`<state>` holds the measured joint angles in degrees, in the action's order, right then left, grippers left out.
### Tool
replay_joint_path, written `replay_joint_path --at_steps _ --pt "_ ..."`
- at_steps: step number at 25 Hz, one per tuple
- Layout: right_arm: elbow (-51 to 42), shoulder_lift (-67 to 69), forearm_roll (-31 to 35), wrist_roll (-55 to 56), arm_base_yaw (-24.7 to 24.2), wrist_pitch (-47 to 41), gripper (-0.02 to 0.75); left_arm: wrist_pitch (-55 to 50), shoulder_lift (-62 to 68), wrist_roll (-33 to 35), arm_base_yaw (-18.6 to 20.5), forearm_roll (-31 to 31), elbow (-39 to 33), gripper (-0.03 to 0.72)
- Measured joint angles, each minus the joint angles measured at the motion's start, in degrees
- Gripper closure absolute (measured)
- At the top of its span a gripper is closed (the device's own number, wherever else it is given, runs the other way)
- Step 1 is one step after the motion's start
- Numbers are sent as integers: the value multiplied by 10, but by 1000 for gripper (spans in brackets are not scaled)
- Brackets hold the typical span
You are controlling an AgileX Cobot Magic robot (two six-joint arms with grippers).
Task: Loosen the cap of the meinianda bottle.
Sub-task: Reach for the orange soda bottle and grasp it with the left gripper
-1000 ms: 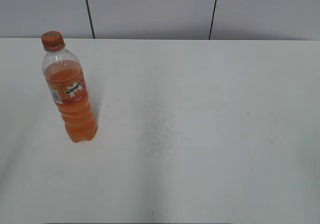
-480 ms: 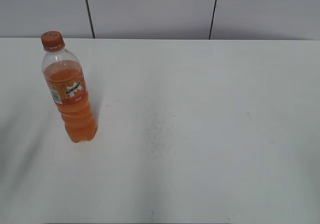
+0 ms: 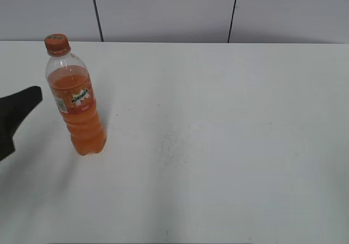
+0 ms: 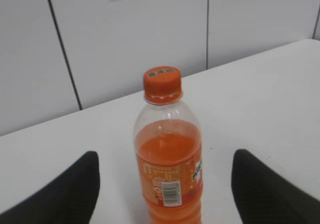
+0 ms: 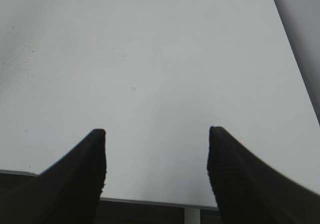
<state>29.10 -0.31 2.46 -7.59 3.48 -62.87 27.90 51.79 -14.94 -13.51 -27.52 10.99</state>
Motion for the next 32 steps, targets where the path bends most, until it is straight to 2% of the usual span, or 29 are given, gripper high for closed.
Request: replay_joint_path --at_steps 3,6,12,16,20,23,26,28,32 --pt "0 0 1 0 0 0 258 81 78 -15 23 -38 -2 189" --pt "0 0 1 0 0 0 258 187 152 -31 72 -92 -2 189" --pt "0 0 1 0 0 0 258 363 286 -59 192 -249 0 164" --pt "0 0 1 0 0 0 258 403 363 -61 253 -365 22 60" --pt "0 0 1 0 0 0 258 407 420 -63 301 -458 75 38" --pt "0 0 1 0 0 0 258 407 459 -84 315 -524 129 38" --pt "0 0 1 0 0 0 258 411 513 -149 317 -614 206 41" --pt "0 0 1 0 0 0 258 411 547 -178 316 -653 245 46" --pt "0 0 1 0 0 0 258 411 593 -202 301 -689 300 60"
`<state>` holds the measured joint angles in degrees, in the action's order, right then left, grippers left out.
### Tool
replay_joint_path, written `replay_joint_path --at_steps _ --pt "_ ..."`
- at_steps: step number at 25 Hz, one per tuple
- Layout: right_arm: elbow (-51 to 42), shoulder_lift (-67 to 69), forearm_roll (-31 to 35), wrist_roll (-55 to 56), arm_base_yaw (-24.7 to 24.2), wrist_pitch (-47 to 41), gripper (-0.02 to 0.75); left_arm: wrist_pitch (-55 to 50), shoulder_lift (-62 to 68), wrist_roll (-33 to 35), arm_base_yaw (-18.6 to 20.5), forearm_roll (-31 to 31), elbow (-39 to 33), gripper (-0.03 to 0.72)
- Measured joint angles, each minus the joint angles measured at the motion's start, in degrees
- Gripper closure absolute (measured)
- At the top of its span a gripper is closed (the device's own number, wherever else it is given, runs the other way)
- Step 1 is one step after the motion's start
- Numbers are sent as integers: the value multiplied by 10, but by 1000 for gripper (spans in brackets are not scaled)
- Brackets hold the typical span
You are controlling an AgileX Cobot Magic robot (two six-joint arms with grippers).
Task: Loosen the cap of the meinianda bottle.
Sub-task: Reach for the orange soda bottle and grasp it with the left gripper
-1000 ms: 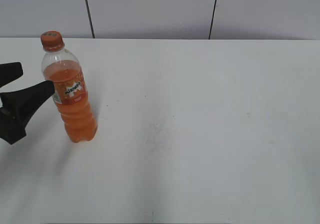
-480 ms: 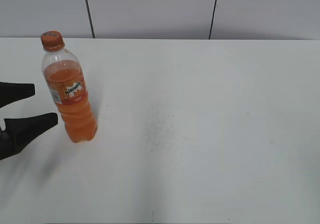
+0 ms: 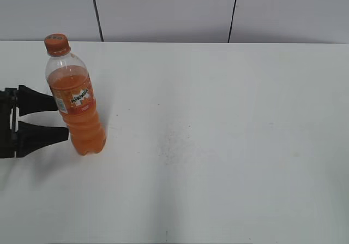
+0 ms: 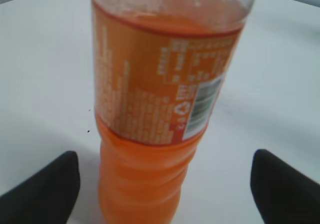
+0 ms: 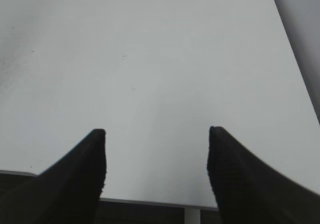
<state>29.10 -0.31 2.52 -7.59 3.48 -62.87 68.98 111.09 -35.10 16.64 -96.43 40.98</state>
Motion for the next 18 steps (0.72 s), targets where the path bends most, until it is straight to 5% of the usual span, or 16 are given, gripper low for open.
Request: replay_joint_path --at_steps 18 --pt "0 0 0 0 0 0 258 0 102 -3 -69 -21 122 113"
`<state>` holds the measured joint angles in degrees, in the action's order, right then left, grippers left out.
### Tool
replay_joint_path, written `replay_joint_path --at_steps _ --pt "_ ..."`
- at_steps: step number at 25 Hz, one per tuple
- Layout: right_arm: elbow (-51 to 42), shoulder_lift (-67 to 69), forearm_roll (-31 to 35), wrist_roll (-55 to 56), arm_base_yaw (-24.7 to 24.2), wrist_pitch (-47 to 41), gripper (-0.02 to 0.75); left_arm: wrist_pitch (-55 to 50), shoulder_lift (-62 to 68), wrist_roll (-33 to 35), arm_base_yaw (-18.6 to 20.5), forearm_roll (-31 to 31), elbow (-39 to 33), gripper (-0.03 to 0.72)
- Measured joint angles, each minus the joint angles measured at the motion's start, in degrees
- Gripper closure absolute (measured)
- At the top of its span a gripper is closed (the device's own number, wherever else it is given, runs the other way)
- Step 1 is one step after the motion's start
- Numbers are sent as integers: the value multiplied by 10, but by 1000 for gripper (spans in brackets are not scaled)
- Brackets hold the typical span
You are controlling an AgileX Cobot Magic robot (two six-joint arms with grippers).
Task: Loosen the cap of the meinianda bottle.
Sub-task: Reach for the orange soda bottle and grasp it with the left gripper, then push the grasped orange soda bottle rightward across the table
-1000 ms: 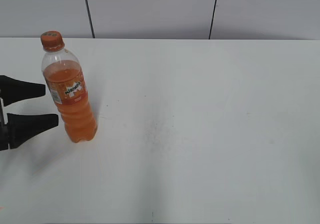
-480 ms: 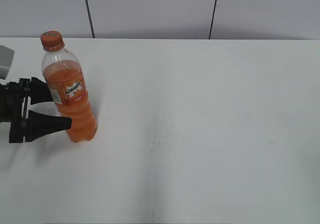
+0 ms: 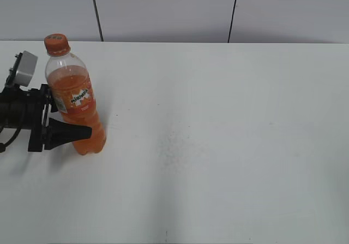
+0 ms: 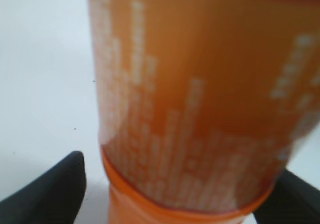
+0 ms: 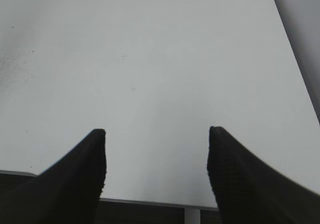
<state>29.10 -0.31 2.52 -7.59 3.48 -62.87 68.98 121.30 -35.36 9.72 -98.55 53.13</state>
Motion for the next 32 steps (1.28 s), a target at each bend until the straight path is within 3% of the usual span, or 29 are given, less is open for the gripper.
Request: replay_joint_path --at_steps 11,18,24,32 --pt "0 0 0 0 0 0 258 3 3 -1 -6 9 4 272" --pt "0 0 0 0 0 0 258 -3 6 -9 -23 33 4 276" --pt "0 0 0 0 0 0 258 -30 -11 -40 -102 72 4 276" --pt "0 0 0 0 0 0 258 -75 -27 -45 -244 152 29 276"
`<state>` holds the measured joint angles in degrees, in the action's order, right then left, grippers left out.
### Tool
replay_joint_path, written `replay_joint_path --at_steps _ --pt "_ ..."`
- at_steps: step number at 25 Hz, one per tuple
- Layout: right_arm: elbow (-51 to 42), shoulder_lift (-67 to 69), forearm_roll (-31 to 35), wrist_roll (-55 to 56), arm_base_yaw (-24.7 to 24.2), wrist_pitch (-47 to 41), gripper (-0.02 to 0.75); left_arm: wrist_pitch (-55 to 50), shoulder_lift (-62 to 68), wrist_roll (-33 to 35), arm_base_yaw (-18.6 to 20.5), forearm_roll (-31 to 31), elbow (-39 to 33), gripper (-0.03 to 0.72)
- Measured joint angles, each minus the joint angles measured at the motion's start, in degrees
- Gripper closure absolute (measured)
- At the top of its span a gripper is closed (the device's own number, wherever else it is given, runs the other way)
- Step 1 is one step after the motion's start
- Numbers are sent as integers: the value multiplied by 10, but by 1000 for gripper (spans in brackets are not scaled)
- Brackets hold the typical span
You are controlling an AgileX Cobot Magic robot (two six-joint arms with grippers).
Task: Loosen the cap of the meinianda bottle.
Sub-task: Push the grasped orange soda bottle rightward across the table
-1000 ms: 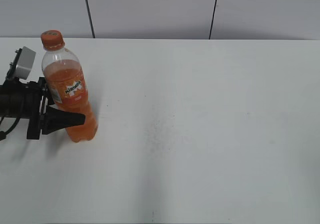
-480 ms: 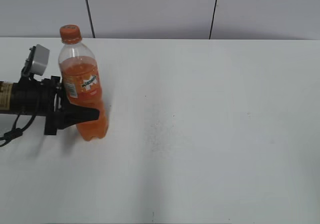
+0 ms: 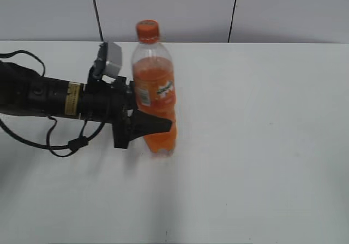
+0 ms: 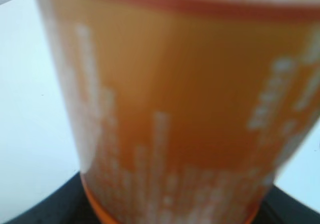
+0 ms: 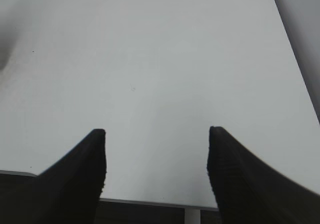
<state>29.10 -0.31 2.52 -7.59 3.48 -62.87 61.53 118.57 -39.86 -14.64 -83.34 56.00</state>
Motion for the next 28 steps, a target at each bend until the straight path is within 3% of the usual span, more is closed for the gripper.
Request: replay_joint_path --at_steps 3,8,28 --pt "0 0 0 0 0 0 258 -45 2 0 -50 20 25 276" --pt "0 0 0 0 0 0 258 -63 21 3 -92 65 56 277" --pt "0 0 0 0 0 0 258 -57 82 41 -98 103 71 279"
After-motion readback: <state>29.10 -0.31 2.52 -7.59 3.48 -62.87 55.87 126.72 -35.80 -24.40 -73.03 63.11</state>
